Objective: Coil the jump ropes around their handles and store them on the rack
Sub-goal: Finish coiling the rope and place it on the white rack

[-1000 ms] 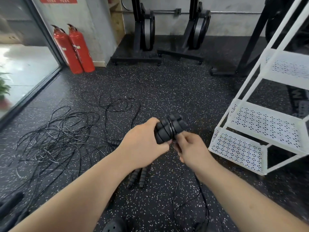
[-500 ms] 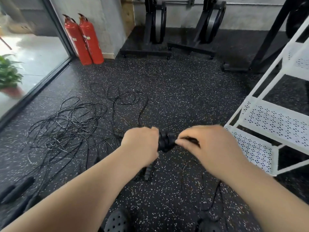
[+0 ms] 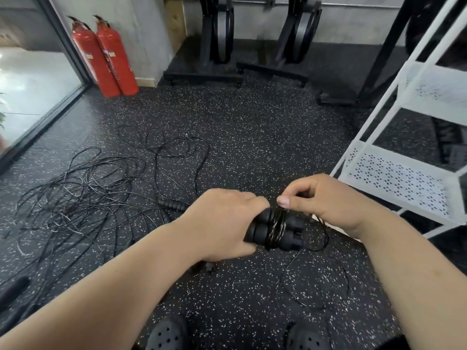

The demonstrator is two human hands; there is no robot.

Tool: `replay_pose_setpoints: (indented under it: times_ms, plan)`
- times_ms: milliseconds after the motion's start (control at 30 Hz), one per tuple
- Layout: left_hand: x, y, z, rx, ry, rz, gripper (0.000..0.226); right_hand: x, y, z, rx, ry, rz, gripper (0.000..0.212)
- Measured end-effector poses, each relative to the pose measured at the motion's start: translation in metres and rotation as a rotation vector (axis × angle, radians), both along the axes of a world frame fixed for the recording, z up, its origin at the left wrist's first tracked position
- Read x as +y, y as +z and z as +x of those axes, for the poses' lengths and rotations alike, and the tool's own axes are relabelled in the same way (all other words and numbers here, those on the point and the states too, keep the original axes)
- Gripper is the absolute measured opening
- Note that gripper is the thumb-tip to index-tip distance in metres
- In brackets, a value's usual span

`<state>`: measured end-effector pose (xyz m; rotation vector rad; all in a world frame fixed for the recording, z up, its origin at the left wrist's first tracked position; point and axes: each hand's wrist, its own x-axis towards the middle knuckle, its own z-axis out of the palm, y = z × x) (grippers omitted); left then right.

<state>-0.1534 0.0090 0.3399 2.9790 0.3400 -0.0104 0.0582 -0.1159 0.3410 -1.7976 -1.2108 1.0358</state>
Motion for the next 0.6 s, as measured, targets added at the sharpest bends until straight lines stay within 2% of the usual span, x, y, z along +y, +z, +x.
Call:
replay_pose_setpoints:
  times_ms: [200,267,333,400,533,600]
  plan:
    - [0.001,0.005,-0.004,-0.182,0.162,-0.246,0.046,0.007,-0.005,-0.014,0.320,-0.060,0.104,0.032]
    - [0.002,0.009,-0.005,-0.223,0.273,-0.318,0.048,0.014,-0.018,-0.026,0.309,-0.180,0.126,0.028]
    - [0.005,0.010,-0.003,-0.239,0.381,-0.363,0.046,0.021,-0.034,-0.043,0.205,-0.321,0.079,0.035]
    - [0.009,0.009,0.000,-0.247,0.499,-0.358,0.046,0.024,-0.043,-0.062,0.062,-0.332,0.014,0.047]
    - [0.026,-0.001,-0.001,-0.175,0.676,-0.169,0.044,0.016,-0.043,-0.098,-0.381,-0.035,-0.073,0.033]
    - [0.034,-0.006,-0.004,-0.089,0.712,-0.065,0.042,0.011,-0.036,-0.109,-0.648,0.035,-0.150,0.029]
